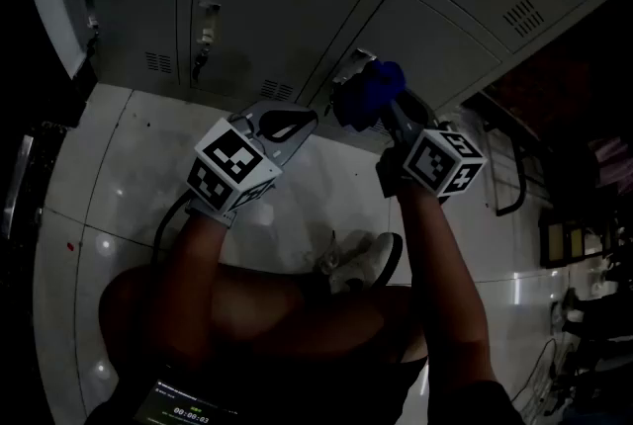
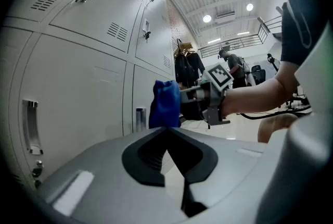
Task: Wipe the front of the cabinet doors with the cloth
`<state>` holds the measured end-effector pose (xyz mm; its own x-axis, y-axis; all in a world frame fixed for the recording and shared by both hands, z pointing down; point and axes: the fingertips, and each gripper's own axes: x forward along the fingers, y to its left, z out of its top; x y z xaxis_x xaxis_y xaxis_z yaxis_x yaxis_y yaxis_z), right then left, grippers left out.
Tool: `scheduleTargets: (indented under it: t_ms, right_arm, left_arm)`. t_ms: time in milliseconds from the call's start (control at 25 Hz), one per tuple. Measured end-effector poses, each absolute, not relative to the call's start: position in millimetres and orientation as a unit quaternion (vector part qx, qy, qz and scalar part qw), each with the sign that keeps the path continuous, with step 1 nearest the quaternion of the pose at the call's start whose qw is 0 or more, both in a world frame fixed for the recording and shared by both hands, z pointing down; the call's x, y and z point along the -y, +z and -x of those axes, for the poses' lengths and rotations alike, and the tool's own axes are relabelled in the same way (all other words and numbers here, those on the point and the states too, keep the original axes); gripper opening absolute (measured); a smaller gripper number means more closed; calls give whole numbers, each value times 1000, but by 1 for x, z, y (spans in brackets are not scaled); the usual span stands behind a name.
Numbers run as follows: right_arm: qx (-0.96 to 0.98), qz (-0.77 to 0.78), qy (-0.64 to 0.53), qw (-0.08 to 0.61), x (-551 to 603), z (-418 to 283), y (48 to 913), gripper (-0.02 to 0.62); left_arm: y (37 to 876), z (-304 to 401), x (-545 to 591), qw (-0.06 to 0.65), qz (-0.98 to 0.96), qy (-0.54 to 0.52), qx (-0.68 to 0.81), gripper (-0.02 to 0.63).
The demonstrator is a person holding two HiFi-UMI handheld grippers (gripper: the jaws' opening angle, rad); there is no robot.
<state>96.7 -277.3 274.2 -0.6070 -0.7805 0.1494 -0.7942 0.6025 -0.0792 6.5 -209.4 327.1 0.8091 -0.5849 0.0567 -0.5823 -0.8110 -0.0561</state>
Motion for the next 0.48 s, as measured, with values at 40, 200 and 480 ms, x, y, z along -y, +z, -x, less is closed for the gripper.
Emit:
scheduleTargets:
  t_ms: [40,200,480]
  right_arm:
    - [890,-449,69,47,286,-97,265,77]
    - [879,-471,67,34,314,-95,229,77]
    - [866,-497,47,38,346,-86,201,77]
  left_arm:
    - [328,-7,208,18,951,-36,-306,0]
    - [328,-9,203,18,953,-37,-300,0]
    - [332,-9,203,14,953,-39,-299,0]
